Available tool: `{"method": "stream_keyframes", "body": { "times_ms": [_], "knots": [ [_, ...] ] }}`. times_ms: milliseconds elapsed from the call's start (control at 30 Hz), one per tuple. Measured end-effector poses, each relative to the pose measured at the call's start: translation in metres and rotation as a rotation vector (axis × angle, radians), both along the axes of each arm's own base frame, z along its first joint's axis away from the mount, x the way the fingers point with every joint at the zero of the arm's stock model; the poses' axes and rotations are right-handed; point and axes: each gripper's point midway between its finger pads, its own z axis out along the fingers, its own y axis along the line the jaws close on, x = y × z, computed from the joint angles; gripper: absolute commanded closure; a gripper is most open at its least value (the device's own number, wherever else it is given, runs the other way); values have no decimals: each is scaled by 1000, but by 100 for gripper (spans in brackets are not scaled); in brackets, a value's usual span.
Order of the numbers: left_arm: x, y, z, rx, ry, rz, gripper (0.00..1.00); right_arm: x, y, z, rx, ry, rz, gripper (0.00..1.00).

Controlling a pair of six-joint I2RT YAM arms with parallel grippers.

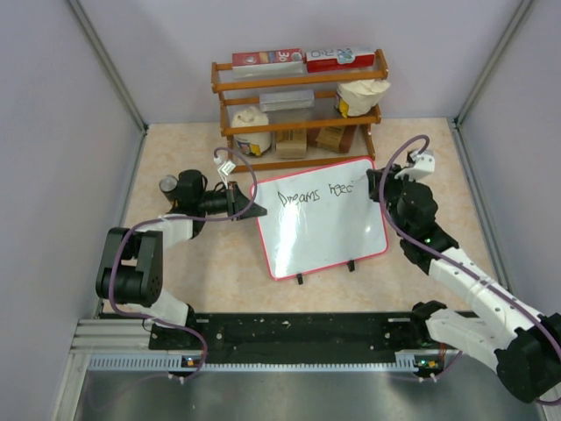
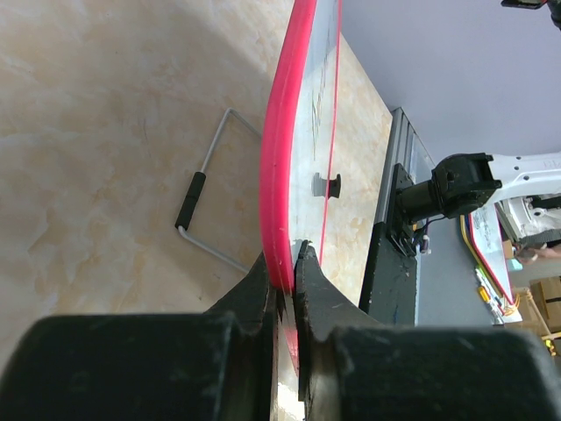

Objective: Write a sentence on the whiteboard

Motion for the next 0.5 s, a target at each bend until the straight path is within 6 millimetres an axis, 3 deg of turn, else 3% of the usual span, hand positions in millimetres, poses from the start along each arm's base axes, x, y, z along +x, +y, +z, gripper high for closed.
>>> {"method": "stream_keyframes", "body": {
  "times_ms": [167, 500],
  "knots": [
    [0, 0, 0, 0, 0, 0, 100, 7, 0, 6, 7, -14, -11, 100],
    [0, 0, 0, 0, 0, 0, 100, 15, 0, -9, -11, 25, -20, 100]
  ]
}}
